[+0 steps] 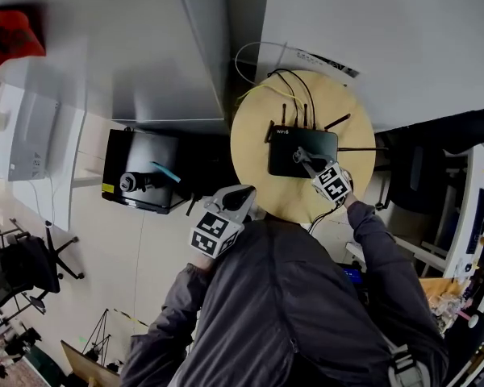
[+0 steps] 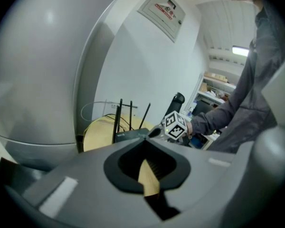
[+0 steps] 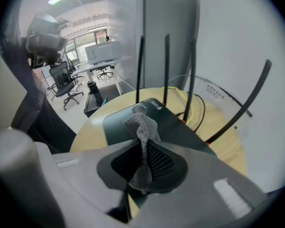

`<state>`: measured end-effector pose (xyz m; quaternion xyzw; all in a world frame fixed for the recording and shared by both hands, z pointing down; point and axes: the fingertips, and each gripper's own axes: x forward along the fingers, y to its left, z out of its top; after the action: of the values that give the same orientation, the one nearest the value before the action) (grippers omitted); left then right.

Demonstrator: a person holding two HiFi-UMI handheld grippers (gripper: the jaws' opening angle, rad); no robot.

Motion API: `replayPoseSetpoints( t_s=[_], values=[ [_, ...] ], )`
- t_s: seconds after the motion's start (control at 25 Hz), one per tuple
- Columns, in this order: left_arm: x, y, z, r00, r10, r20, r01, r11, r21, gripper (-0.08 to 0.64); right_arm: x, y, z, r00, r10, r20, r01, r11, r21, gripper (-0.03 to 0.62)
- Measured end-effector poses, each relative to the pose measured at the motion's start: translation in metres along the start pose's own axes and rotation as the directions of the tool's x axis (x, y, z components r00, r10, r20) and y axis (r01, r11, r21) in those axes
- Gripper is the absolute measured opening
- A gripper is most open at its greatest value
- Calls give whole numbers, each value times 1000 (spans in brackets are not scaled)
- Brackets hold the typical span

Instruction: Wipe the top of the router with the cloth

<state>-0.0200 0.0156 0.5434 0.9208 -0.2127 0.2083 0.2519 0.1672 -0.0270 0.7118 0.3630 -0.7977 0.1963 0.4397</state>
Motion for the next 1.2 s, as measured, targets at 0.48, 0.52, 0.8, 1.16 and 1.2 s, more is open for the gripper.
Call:
replayPoseSetpoints(
  t_s=[0.48, 0.52, 0.8, 1.16, 1.2],
  values=[
    [-19, 13, -6, 992, 123, 12, -122, 991, -54, 0, 21, -110, -6, 983, -150, -107, 150, 989, -7, 28],
    [-19, 13, -7, 992, 123, 12, -122, 991, -55, 0, 21, -109, -7, 984, -148, -103, 148, 989, -8, 28],
    [-12, 7, -4, 996, 94, 8, -93, 995, -38, 0, 18, -90, -16, 990, -101, -101, 103, 995, 13, 28],
    [-5, 4, 0, 999, 44, 3, -44, 999, -14, 0, 3, -45, -43, 993, -96, -65, 100, 993, 57, 28],
    [-4, 3, 0, 999, 39, 2, -38, 999, -12, 0, 1, -39, -45, 994, -94, -60, 98, 993, 64, 28]
  ],
)
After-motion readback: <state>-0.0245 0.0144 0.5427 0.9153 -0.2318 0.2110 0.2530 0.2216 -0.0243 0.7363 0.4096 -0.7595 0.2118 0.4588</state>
